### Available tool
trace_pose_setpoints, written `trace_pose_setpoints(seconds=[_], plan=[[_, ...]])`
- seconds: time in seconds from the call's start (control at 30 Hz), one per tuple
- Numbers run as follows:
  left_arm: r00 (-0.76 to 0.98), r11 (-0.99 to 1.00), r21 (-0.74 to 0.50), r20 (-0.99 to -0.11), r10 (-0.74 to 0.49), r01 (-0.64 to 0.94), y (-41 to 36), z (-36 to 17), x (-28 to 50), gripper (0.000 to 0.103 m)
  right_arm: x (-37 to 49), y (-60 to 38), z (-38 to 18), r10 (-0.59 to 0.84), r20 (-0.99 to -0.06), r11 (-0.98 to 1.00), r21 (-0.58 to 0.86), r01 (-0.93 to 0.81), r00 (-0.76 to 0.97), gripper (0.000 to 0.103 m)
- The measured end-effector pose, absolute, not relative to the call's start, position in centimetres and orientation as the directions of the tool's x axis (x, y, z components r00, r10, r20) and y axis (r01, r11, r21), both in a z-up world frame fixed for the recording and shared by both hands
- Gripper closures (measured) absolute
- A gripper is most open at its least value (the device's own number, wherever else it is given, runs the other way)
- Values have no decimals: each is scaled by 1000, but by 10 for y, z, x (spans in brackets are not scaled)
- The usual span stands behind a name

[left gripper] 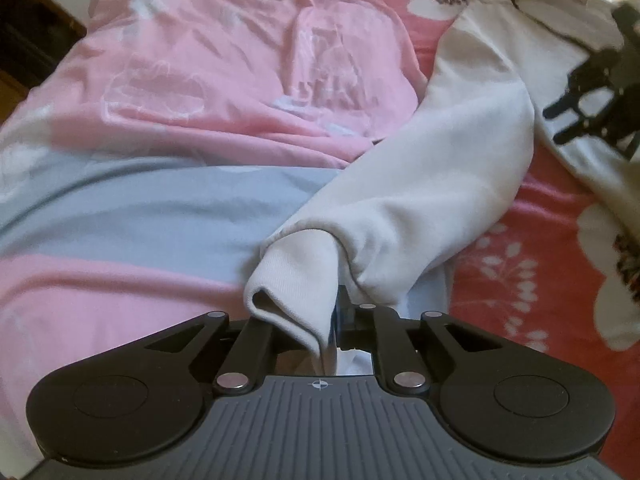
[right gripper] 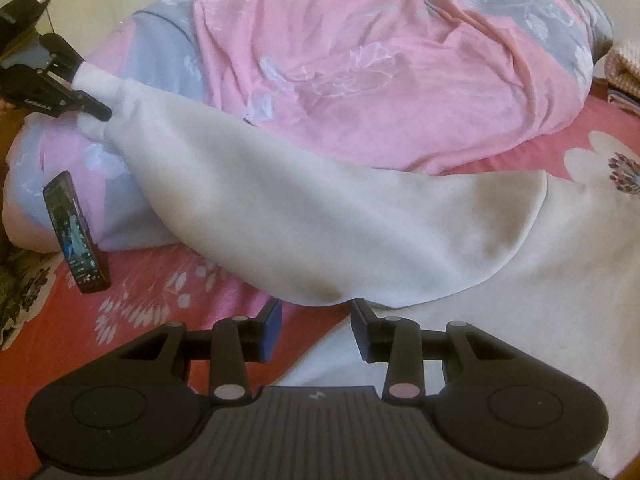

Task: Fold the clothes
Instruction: 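Lay the sleeve cuff on the hoodie and open the left tool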

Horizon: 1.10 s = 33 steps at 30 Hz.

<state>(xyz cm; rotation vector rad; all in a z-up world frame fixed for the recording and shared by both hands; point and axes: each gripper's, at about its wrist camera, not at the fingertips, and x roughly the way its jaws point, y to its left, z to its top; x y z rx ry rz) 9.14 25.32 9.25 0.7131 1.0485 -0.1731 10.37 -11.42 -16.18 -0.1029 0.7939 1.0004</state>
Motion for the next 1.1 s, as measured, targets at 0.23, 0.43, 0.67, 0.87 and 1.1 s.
trace_pose_setpoints(seconds=[0.23,0.43,0.67,0.87,1.1], plan=[[661,772,511,-733,162,377,241,135,98,92,104,-114,-162,704,-647,562,255,-787,293,63],[415,854,427,-863,288,296,283,87,116,74,105,-115,-161,699,-651,572,259,-779,297,62],[436,942,309,-872,225,133,308,117,104,64,110,-121,-161,689,-653,590,250,-768,316,62],[507,968,232,-849,151,100,310,121,91,61,117,-121,-158,690,-636,615,264,-743,345,62],[576,953,268,-805,143,139,293,114,81,33,116,-124,-154,689,-633,613,250,-749,352,61]])
